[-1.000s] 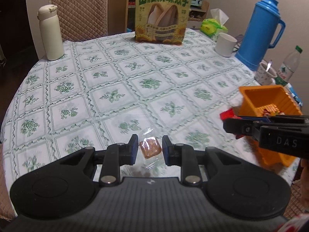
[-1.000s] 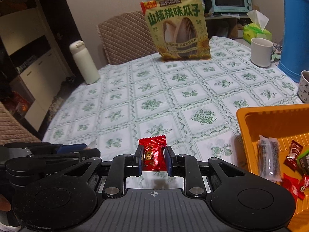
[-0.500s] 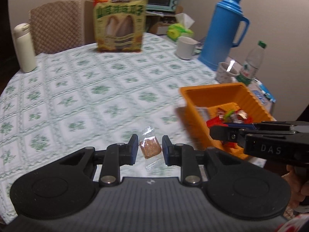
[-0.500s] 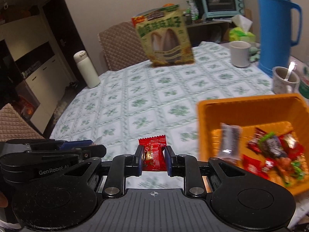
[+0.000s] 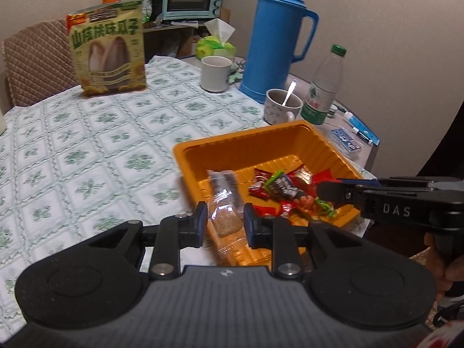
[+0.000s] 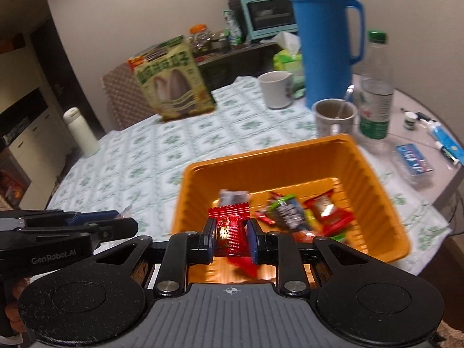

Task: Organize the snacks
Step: 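Carry the caramel cube and red candy over the orange tray with both grippers, then open both grippers to drop the caramel and red candy into the tray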

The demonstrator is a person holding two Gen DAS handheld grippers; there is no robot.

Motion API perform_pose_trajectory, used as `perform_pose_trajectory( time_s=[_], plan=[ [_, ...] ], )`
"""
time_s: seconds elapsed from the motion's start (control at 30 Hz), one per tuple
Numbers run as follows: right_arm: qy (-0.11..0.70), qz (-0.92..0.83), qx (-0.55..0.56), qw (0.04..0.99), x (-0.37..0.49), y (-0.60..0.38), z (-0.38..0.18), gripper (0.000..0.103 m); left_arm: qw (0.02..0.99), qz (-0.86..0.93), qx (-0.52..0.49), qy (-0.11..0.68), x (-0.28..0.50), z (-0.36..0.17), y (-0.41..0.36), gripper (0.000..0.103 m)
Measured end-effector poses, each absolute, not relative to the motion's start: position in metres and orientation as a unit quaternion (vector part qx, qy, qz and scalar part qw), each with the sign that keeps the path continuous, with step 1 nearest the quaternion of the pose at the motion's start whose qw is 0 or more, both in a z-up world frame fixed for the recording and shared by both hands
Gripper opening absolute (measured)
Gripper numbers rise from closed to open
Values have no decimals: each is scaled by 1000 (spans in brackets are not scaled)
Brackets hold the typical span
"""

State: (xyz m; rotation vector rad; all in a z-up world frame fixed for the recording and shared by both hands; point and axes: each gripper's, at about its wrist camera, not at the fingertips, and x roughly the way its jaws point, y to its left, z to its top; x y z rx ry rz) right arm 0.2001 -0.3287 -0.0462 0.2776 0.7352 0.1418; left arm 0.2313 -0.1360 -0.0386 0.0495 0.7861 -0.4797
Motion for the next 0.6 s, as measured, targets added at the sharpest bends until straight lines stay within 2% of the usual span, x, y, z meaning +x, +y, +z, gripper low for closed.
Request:
perform_pose_trajectory(
  time_s=[0.6],
  plan=[
    [361,87,130,919,217,-382,-59,23,892,-190,36,409,248,-68,-189,24]
  ],
)
